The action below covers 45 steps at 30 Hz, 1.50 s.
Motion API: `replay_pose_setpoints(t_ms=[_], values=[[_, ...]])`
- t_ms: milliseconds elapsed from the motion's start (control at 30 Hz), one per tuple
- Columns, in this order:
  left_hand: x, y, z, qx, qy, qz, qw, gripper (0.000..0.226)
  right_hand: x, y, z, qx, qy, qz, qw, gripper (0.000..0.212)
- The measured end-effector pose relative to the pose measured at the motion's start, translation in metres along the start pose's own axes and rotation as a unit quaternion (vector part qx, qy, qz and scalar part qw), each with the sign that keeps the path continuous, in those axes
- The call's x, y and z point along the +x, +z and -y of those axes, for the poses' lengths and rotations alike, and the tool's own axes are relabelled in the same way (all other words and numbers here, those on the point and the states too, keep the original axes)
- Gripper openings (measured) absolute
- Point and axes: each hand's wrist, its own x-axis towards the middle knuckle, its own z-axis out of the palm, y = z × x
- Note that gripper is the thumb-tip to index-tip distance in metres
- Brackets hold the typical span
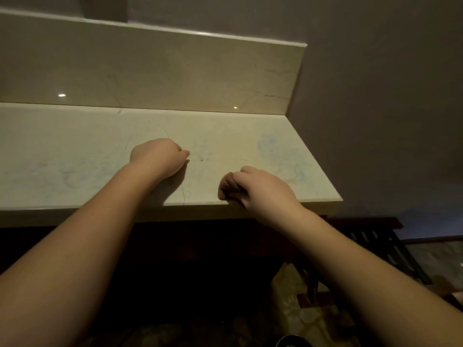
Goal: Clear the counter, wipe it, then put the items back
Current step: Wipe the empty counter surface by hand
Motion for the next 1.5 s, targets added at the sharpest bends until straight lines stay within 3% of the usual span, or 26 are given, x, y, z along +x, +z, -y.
replay_pose_setpoints(t_ms=[167,233,333,500,600,733,933,1067,1167,1333,1500], values=[[0.0,-0.001,-0.006,0.005,-0.012,-0.004,1.0,0.044,-0.012,-0.007,-0.005,-0.003,-0.004,0.003,1.0,0.015],[-0.001,-0.001,-0.008,0.006,-0.017,-0.005,1.0,0.044,-0.004,-0.014,-0.007,-0.014,-0.017,0.038,0.999,0.005],[-0.003,0.001,-0.01,0.008,-0.02,0.001,1.0,0.045,0.016,-0.034,-0.019,0.021,-0.026,0.093,0.995,0.006],[-0.008,0.006,-0.018,-0.006,-0.006,0.021,1.0,0.043,0.066,-0.081,-0.072,0.121,0.044,0.031,0.991,0.013],[-0.016,0.009,-0.036,-0.046,0.001,0.006,0.999,0.04,0.111,-0.077,-0.112,0.081,0.071,0.017,0.994,0.018],[-0.027,0.009,-0.063,-0.024,0.033,-0.002,0.999,0.042,0.156,-0.038,-0.145,-0.015,0.078,0.035,0.996,0.017],[-0.035,0.02,-0.068,-0.009,0.024,0.019,0.999,0.046,0.156,-0.015,-0.138,-0.04,-0.02,0.02,0.999,0.003],[-0.034,0.022,-0.067,0.004,0.022,0.008,1.0,0.044,0.117,-0.019,-0.123,-0.022,-0.115,0.059,0.991,0.017],[-0.032,0.021,-0.066,0.009,0.025,0.01,1.0,0.043,0.102,-0.024,-0.122,-0.014,-0.162,0.078,0.984,0.012],[-0.035,0.021,-0.064,0.003,0.027,0.016,0.999,0.041,0.124,-0.02,-0.128,-0.003,-0.159,0.074,0.984,0.015],[-0.034,0.019,-0.065,-0.011,0.021,0.014,1.0,0.04,0.169,-0.01,-0.134,-0.03,-0.093,0.038,0.994,0.02]])
